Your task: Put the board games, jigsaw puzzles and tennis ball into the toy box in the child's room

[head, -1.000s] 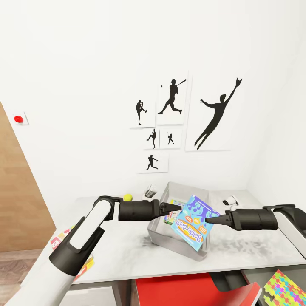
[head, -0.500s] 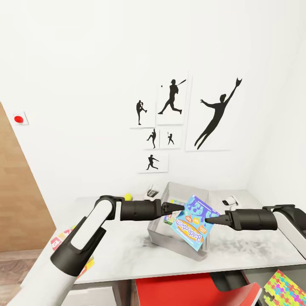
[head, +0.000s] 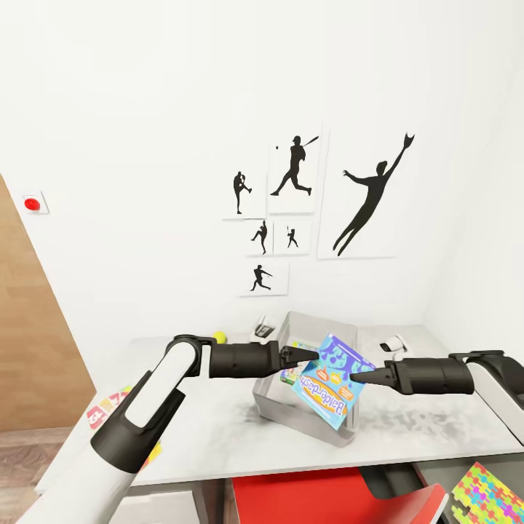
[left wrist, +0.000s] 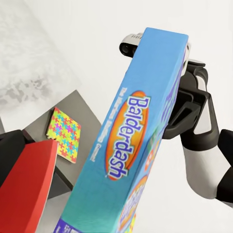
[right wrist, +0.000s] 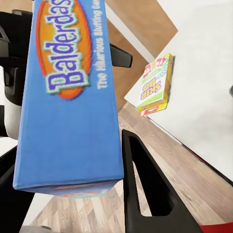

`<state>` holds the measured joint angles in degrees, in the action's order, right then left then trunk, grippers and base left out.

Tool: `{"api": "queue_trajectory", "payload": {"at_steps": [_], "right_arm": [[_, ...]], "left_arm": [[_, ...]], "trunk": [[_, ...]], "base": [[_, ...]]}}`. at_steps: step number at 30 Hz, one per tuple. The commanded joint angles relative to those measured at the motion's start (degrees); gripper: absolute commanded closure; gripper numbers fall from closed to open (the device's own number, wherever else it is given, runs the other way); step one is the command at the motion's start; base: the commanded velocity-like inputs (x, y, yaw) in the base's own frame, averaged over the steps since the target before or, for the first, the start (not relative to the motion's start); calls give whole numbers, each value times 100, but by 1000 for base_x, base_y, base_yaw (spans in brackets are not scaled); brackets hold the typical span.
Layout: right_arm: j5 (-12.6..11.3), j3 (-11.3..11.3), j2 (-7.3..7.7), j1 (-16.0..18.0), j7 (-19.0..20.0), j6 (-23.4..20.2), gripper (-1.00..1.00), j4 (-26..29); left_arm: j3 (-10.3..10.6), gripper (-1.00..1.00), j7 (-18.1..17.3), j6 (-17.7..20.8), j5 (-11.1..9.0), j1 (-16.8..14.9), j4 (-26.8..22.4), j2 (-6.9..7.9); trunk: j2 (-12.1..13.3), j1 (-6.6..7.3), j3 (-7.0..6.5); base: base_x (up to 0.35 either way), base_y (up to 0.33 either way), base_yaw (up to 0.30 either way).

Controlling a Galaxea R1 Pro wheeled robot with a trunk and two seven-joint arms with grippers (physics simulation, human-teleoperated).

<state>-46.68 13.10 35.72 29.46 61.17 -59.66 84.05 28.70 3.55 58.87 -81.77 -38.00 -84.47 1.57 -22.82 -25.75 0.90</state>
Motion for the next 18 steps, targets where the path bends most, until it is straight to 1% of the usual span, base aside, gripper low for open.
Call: {"api": "queue_trajectory", "payload": {"at_steps": [1,18], "right_arm": [[-18,8,4,7,9,-34,100,-2],[-20,10,20,7,9,-34,100,-4]], "left_arm": [[6,-100,37,6,-43,-6,-3,3],[13,-100,64,2,-42,-6,70,-23]], "trunk": [[-10,-3,9],[-10,-3,9]], "base": [[0,0,0],[0,0,0]]}}
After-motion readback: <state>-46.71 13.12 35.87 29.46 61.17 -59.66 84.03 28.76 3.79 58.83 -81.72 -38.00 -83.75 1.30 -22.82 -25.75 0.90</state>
